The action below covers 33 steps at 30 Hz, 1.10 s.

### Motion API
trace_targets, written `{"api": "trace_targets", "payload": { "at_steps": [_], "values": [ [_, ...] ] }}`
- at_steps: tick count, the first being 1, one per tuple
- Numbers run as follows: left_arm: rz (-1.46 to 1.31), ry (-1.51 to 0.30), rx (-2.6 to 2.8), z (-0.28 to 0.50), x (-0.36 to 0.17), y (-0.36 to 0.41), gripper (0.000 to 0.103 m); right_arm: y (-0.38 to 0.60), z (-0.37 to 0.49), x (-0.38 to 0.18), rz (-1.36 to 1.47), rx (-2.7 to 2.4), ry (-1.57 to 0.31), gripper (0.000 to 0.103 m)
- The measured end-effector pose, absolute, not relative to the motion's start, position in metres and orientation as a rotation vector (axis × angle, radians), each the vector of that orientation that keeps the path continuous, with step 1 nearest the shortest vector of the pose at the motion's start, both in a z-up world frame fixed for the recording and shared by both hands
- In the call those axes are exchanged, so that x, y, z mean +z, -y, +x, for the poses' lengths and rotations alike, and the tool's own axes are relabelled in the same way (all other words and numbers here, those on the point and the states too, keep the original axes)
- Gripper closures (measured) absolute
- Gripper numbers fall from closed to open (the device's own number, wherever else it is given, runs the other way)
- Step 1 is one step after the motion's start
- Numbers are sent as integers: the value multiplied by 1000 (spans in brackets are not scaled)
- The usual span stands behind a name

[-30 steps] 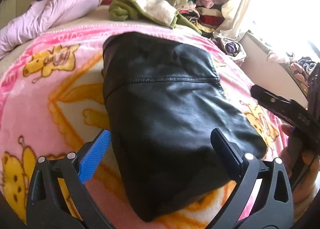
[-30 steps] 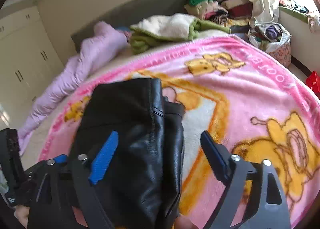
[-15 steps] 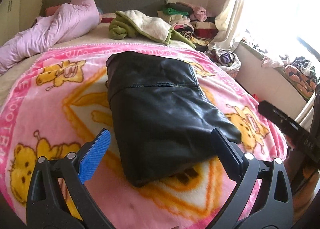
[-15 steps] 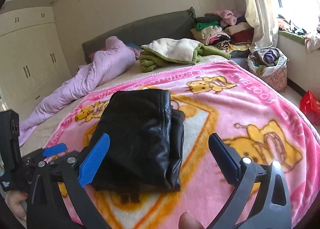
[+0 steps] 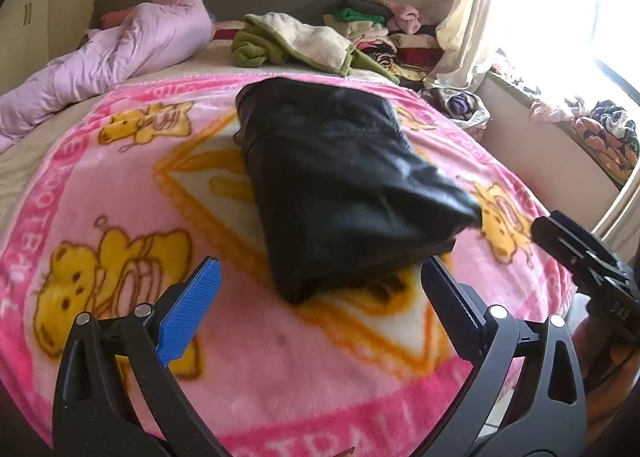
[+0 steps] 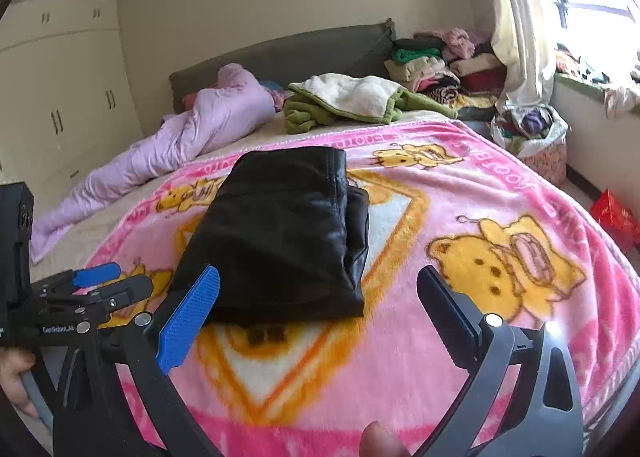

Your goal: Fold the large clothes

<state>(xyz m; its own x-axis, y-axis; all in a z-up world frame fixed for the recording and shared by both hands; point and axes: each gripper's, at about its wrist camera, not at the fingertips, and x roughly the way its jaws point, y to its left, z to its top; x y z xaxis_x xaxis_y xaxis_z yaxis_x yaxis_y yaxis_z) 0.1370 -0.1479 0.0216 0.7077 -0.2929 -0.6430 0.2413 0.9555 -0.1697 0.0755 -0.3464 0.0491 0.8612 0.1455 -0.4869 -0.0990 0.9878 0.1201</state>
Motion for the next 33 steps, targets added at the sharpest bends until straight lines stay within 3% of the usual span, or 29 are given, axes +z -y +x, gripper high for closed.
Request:
{"api": "trace_targets", "payload": {
  "at_steps": [9, 33],
  "values": [
    [-102, -696, -270, 107, 8, 137, 9, 330, 36, 44, -22, 96, -430, 4],
    [-86, -696, -199, 88, -9, 127, 9, 333, 23, 4, 35, 58, -566, 4]
  ]
}}
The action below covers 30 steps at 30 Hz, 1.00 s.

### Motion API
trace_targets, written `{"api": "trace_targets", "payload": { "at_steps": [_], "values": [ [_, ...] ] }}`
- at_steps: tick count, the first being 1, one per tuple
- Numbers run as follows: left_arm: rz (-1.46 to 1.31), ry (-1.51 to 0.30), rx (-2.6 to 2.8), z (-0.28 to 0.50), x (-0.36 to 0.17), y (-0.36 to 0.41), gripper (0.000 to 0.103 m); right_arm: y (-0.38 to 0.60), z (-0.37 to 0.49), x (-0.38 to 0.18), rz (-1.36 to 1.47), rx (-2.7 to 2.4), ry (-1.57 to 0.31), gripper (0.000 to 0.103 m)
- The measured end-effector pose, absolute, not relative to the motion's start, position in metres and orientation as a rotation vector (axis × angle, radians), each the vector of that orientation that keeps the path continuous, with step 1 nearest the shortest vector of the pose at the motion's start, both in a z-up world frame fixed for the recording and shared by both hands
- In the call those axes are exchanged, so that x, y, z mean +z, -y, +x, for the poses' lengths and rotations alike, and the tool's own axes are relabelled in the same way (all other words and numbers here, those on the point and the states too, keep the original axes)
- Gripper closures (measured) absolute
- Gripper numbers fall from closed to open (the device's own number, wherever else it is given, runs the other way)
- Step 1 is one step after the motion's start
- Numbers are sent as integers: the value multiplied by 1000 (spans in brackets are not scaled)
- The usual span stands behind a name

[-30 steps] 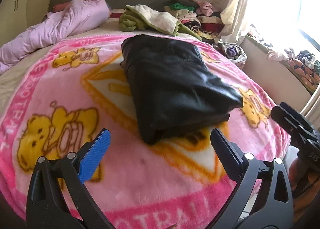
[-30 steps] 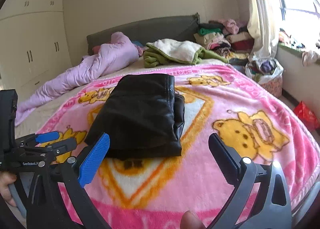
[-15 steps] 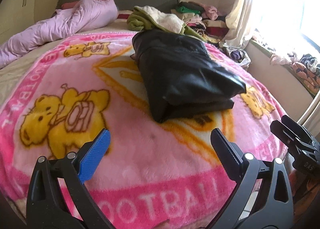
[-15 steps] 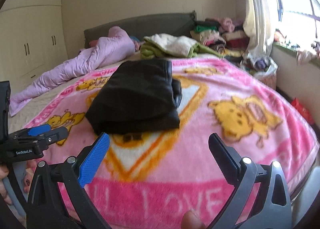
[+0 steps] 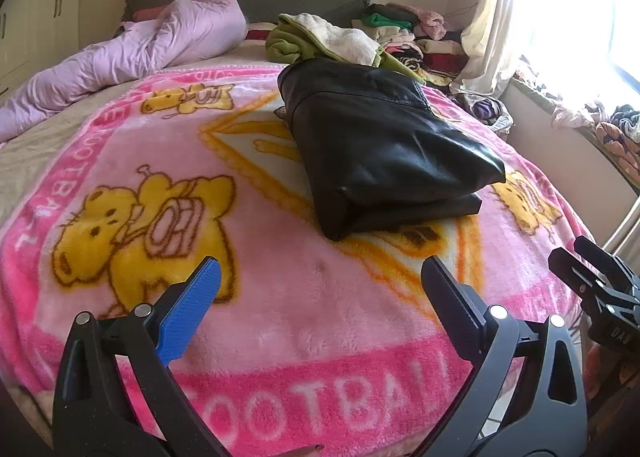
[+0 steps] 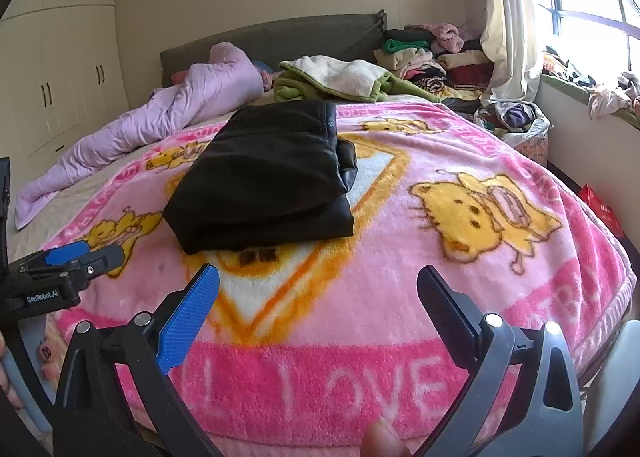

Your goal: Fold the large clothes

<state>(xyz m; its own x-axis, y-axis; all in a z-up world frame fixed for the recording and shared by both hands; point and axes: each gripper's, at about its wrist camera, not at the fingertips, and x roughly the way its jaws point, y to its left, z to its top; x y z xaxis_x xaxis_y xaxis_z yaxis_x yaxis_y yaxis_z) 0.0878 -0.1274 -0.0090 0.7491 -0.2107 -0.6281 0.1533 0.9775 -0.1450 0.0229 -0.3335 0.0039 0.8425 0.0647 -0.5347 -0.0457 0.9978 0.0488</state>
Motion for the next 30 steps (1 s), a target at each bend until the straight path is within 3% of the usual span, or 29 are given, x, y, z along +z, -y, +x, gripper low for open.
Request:
{"api": "trace_targets", "payload": {
  "at_steps": [30],
  "values": [
    [-71, -681, -181, 84, -5, 129, 9, 327, 21, 2, -5, 56, -575, 4]
  ]
}}
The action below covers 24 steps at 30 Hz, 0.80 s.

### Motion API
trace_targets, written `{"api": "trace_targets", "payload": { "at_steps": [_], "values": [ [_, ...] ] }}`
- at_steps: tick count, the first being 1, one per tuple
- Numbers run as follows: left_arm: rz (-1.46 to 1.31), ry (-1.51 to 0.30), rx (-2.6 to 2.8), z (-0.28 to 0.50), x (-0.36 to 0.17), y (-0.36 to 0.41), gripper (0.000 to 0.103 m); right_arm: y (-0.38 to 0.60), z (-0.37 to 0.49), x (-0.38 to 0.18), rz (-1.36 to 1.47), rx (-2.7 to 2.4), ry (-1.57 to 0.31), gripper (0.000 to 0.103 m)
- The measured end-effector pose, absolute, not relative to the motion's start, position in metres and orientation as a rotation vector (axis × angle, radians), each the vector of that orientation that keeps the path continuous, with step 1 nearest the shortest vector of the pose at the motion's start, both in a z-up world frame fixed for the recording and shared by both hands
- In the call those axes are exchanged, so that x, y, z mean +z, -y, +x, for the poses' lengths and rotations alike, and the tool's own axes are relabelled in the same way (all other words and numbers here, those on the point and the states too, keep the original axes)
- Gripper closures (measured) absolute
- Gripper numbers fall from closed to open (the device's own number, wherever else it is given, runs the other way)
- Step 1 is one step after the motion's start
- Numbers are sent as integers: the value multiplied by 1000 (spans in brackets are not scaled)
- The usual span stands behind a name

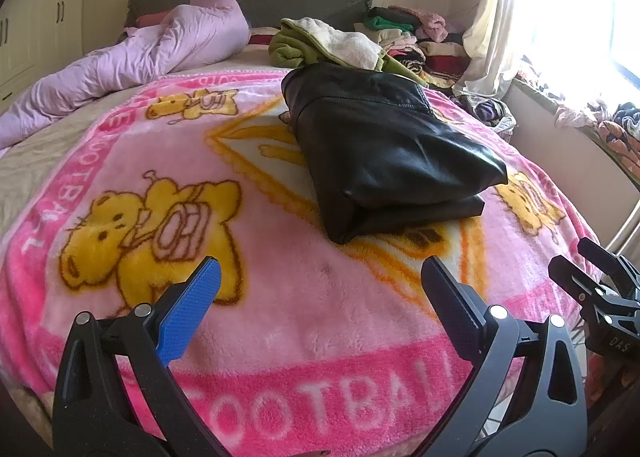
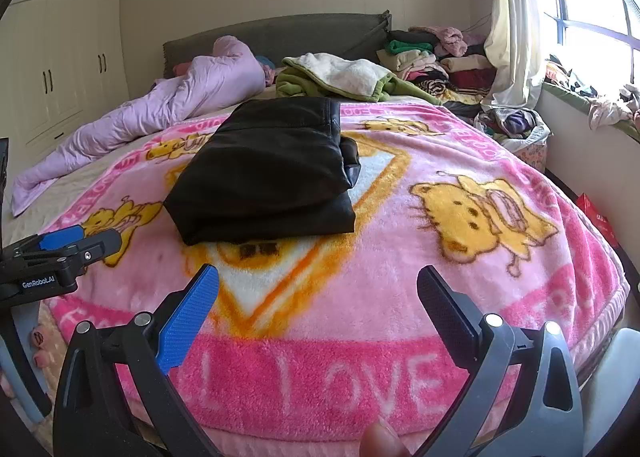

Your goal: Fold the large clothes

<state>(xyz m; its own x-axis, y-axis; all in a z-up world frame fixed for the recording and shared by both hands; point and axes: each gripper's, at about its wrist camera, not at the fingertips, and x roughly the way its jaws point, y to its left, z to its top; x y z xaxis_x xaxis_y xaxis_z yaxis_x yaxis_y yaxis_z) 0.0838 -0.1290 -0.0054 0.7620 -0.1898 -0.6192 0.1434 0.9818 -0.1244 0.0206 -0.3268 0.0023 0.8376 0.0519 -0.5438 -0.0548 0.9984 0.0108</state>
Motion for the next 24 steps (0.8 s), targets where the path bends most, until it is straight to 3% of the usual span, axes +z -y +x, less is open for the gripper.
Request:
{"api": "trace_targets", "payload": {
  "at_steps": [24],
  "values": [
    [-71, -681, -181, 84, -5, 129, 9, 327, 20, 2, -8, 56, -577, 4]
  ]
}}
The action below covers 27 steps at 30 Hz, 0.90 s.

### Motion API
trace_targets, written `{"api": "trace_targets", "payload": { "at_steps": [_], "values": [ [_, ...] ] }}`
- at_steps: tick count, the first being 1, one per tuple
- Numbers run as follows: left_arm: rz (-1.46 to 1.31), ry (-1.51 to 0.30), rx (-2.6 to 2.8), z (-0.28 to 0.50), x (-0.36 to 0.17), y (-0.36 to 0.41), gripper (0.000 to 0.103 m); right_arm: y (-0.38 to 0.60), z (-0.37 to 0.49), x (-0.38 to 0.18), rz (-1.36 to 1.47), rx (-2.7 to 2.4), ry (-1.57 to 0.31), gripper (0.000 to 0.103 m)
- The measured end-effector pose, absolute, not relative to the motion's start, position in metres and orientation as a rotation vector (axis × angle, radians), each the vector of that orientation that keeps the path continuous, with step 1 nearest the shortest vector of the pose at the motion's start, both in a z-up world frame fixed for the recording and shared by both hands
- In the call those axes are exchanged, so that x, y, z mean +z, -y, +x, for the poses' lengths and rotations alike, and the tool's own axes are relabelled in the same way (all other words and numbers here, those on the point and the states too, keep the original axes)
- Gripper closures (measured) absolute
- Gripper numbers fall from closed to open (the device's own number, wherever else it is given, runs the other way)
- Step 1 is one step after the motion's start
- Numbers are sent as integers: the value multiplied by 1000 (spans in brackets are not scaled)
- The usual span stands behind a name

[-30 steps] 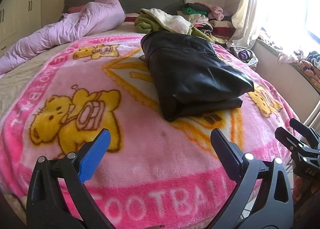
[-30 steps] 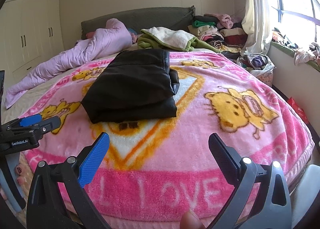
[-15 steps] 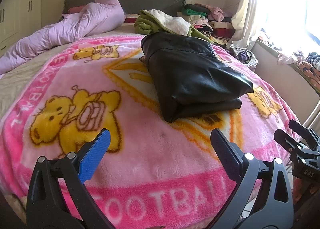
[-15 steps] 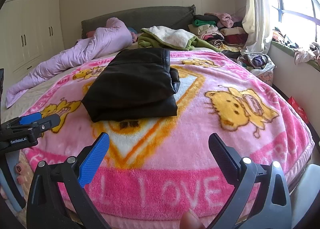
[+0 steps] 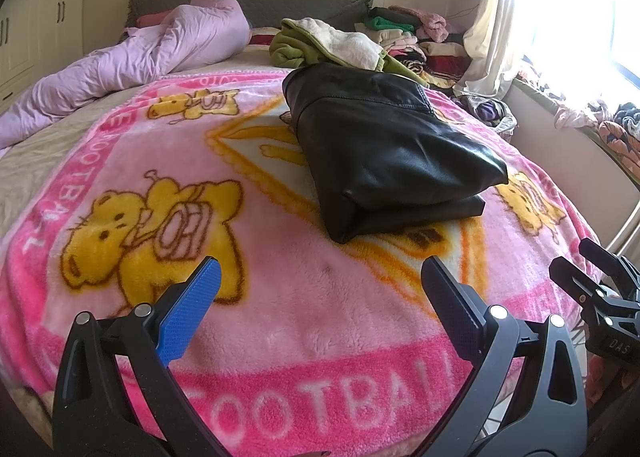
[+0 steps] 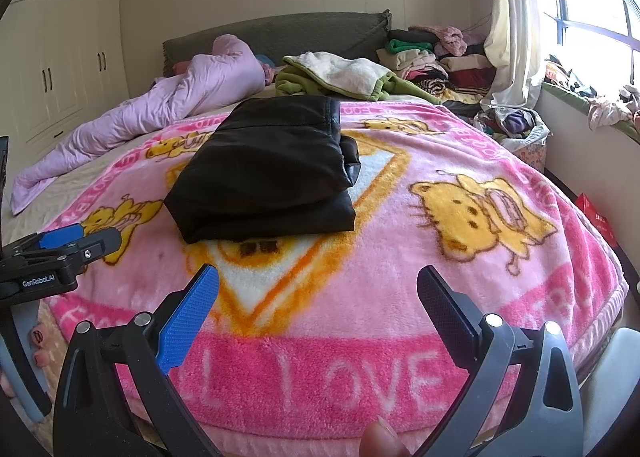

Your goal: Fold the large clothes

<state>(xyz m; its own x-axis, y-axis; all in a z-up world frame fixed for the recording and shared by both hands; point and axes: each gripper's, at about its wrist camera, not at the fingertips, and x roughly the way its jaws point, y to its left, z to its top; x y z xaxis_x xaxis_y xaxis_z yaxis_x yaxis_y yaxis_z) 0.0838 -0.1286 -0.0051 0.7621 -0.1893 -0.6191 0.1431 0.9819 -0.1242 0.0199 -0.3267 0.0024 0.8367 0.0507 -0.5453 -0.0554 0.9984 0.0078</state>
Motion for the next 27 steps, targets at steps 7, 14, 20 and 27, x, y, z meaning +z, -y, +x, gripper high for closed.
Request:
{"api": "trace_targets", "payload": {
  "at_steps": [7, 14, 20, 27],
  "values": [
    [-71, -683, -182, 84, -5, 129, 9, 326, 19, 3, -15, 51, -574, 4],
    [-70, -681, -179, 84, -5, 130, 9, 325, 19, 3, -15, 50, -573, 4],
    [-48, -681, -152, 85, -9, 129, 9, 327, 18, 2, -12, 43, -579, 4],
    [-71, -668, -90, 91, -4, 105, 9, 337, 18, 2, -8, 8, -584, 4]
  ]
}}
